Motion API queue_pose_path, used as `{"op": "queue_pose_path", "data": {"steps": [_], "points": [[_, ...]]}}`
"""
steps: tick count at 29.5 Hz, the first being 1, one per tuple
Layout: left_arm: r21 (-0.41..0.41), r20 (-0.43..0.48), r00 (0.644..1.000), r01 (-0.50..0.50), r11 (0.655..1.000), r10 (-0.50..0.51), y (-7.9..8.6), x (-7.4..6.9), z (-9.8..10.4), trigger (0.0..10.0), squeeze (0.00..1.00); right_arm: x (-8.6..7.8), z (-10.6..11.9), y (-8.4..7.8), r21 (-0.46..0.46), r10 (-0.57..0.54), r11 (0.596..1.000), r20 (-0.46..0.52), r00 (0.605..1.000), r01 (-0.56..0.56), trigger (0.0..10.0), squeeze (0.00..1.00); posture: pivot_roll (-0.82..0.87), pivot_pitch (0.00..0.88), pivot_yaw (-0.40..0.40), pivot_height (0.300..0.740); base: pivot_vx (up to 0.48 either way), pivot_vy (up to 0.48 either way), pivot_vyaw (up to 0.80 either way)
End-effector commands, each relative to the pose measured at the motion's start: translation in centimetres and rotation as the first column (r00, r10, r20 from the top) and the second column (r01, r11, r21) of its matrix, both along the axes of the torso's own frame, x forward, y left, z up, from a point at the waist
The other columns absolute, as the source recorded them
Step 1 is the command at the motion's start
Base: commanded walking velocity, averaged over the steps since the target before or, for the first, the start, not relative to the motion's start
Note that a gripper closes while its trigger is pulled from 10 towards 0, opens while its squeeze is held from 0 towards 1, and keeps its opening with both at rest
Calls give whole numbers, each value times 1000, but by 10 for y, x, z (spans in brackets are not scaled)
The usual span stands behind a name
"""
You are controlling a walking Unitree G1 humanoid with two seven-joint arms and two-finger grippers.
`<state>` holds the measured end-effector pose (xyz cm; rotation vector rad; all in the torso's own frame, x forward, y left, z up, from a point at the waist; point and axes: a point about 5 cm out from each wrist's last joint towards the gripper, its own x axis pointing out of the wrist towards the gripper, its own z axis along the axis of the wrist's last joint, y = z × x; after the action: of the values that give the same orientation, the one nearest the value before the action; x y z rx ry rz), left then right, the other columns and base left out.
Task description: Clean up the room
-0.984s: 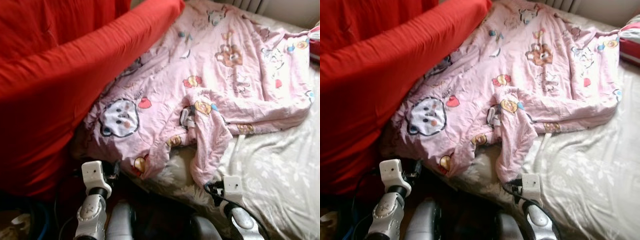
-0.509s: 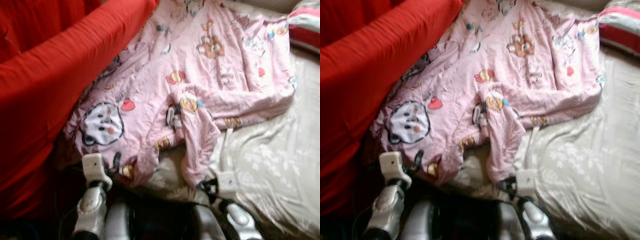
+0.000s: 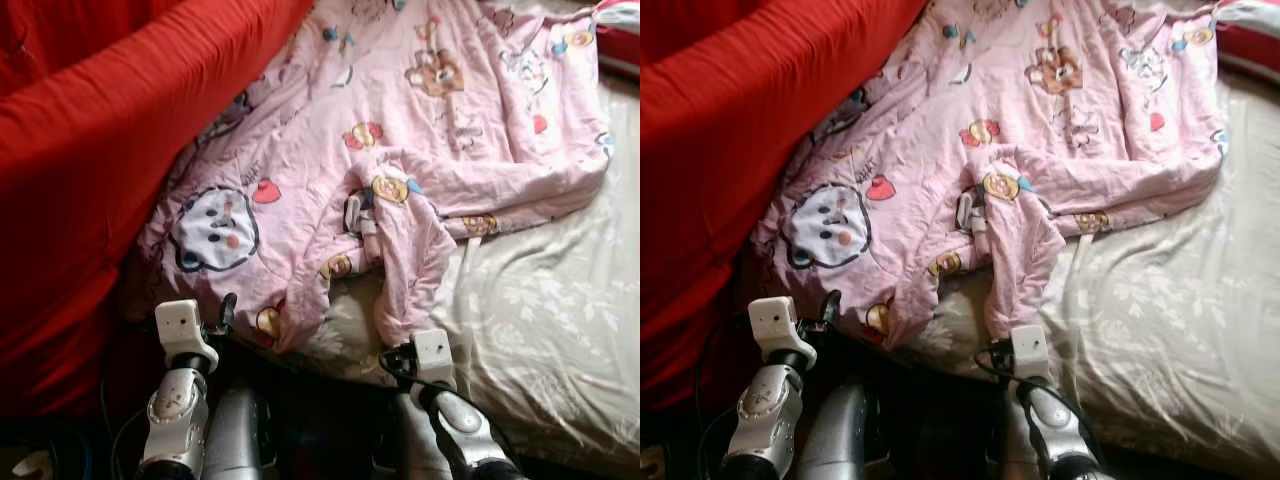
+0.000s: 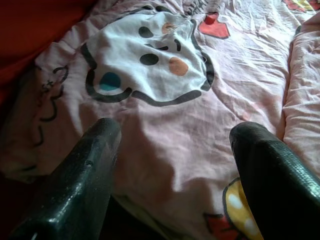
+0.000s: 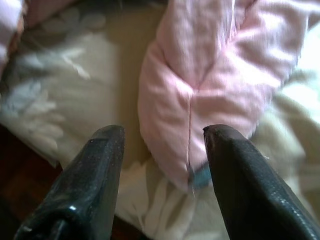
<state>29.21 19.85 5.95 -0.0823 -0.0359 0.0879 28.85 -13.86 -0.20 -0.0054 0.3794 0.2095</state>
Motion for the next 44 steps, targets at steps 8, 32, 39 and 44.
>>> {"op": "queue_pose_path", "data": {"steps": [8, 32, 39, 44], "points": [[-3, -2, 1000, -15, 1000, 15, 4, -13, 2, 10000, 0, 19, 20, -6, 43, -122, 992, 88, 989, 118, 10000, 0, 117, 370, -25, 602, 0, 0, 0], [26, -43, 999, 14, 1000, -13, 5, -32, 8, 10000, 0, 23, 15, -2, -33, -195, 981, -41, 980, 193, 10000, 0, 169, 411, 7, 602, 0, 0, 0], [22, -60, 998, 24, 999, -22, 1, -34, 6, 10000, 0, 20, 10, -10, -11, -273, 962, -72, 959, 273, 10000, 0, 171, 417, 11, 602, 0, 0, 0], [19, -61, 998, 29, 999, -28, -1, -34, 8, 10000, 0, 19, 9, -16, -11, -321, 947, -88, 943, 322, 10000, 0, 175, 419, 13, 602, 0, 0, 0]]}}
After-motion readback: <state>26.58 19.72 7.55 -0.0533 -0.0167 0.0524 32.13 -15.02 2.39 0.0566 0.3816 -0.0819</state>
